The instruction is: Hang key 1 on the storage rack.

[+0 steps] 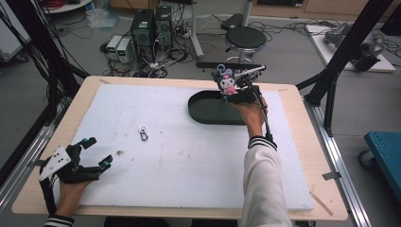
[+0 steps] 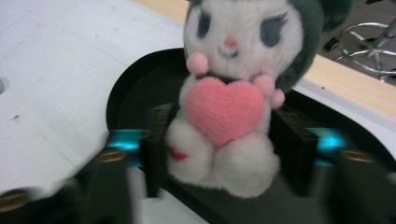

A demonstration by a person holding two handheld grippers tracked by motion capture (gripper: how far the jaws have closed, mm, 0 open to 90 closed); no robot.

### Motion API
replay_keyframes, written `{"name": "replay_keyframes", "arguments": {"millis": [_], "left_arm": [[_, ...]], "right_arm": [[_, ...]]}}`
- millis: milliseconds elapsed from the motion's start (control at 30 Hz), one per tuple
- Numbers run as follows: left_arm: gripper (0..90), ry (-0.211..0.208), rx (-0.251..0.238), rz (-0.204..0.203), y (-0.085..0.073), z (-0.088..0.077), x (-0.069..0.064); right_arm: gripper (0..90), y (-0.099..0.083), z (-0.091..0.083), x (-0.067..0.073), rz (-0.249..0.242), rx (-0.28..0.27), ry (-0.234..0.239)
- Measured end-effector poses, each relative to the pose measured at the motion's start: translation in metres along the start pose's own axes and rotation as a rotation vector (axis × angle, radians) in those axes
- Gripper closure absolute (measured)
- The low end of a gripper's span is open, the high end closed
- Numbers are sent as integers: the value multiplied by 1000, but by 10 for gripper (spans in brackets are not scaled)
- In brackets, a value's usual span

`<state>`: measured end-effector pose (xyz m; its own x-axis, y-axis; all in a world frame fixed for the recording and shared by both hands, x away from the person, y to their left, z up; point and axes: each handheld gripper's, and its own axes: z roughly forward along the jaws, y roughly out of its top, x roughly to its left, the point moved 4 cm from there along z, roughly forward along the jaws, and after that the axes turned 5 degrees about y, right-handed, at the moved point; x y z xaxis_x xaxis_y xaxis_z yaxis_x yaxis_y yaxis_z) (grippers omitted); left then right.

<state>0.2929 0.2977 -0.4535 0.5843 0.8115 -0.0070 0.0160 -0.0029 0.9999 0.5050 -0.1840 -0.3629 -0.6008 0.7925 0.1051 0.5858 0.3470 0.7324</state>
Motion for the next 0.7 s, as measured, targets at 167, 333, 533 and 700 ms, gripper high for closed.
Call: {"name": "replay_keyframes", "arguments": {"millis": [167,333,533,700], "left_arm": [[69,-1,0,0,0,0,0],[69,-2,-2,-5,0,0,0],[69,0,-14,-1,0,-1,0],[69,1,-15,2,0,-1,0]], "right_arm": [[102,2,-5,2,-3,-12,-2],[7,-1,-17,5,3,-27,41],[7,-18,-44,11,-44,-155,68],[7,-37,-63,14,-66,-219,98]]}}
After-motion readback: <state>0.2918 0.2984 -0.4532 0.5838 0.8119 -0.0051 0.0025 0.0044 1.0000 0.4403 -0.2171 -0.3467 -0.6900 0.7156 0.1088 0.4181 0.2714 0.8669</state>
